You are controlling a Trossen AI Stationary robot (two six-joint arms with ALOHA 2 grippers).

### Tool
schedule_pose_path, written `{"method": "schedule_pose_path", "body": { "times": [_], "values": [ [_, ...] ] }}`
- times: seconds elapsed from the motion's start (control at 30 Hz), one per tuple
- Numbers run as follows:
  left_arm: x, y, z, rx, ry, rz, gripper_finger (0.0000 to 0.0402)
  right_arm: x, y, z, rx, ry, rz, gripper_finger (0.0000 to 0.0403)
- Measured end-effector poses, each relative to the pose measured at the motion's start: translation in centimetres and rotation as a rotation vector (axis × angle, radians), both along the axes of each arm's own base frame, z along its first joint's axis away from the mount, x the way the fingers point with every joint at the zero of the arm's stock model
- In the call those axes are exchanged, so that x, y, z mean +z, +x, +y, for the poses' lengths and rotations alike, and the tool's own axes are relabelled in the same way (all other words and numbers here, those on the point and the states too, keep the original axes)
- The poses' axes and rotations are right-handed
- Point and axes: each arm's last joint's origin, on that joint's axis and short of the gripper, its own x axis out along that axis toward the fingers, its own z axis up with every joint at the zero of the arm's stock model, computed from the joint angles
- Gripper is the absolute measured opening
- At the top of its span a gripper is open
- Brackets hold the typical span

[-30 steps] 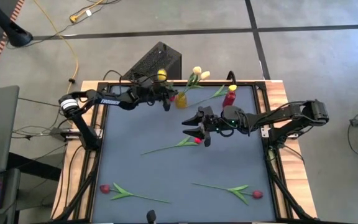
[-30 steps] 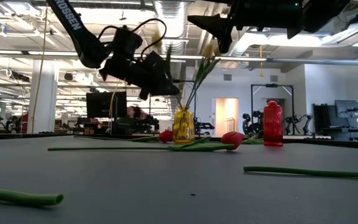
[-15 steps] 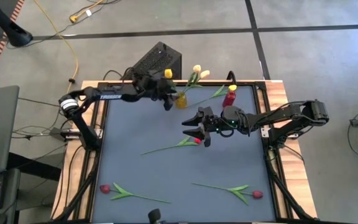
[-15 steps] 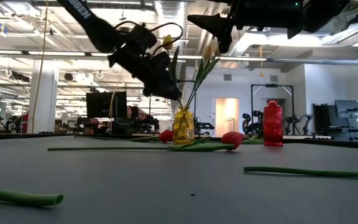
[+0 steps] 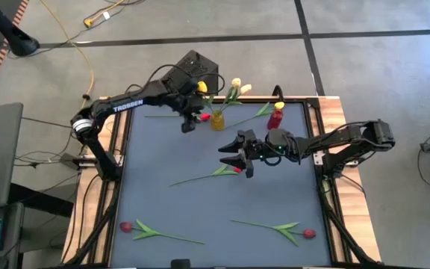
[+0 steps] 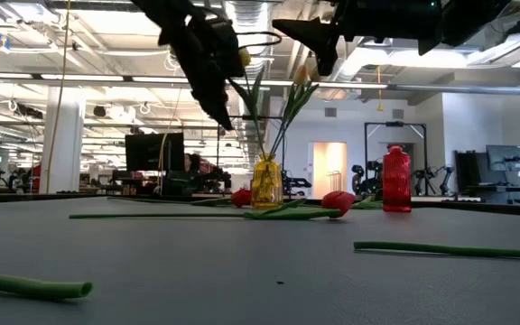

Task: Sort flowers into vase by color
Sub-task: Put the yellow flower into the yellow vase

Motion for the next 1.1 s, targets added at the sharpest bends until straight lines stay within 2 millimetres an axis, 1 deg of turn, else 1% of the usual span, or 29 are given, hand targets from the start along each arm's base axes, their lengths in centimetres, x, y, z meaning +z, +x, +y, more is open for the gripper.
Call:
{"method": "schedule_pose_path", "body": {
  "times": [0.2, 0.27, 0.33, 0.5, 0.57, 0.67, 0.8, 0.97, 1.1],
  "values": [
    [3.4, -1.9, -1.2, -0.103, -0.055, 0.174, 0.0188, 0.1, 0.0, 0.0, 0.001, 0.000, -0.001, 0.0249],
    [4.4, -2.4, -1.6, -0.120, -0.071, 0.209, 0.0188, 0.3, -0.2, 0.0, 0.001, 0.000, -0.006, 0.0249],
    [5.1, -2.6, -1.7, -0.118, -0.065, 0.212, 0.0188, 0.6, -0.4, 0.0, 0.001, 0.000, -0.011, 0.0249],
    [5.9, -2.6, -2.1, -0.153, -0.052, 0.222, 0.0187, 1.3, -1.1, 0.0, -0.002, -0.005, -0.011, 0.0249],
    [6.9, -3.0, -2.3, -0.157, -0.054, 0.230, 0.0187, 1.7, -1.5, 0.0, -0.002, -0.005, -0.005, 0.0249],
    [9.4, -3.7, -2.6, -0.111, -0.018, 0.231, 0.0187, 2.1, -2.2, 0.1, 0.001, -0.005, 0.022, 0.0249],
    [13.1, -4.2, -2.6, 0.006, 0.106, 0.150, 0.0187, 2.6, -3.2, 0.2, 0.005, -0.006, 0.062, 0.0249],
    [17.5, -4.8, -2.8, 0.049, 0.282, -0.010, 0.0187, 3.4, -4.4, 0.2, 0.003, -0.007, 0.076, 0.0249],
    [20.4, -5.5, -2.6, 0.103, 0.386, -0.154, 0.0187, 3.9, -5.2, 0.2, 0.000, -0.007, 0.079, 0.0249]
  ]
}}
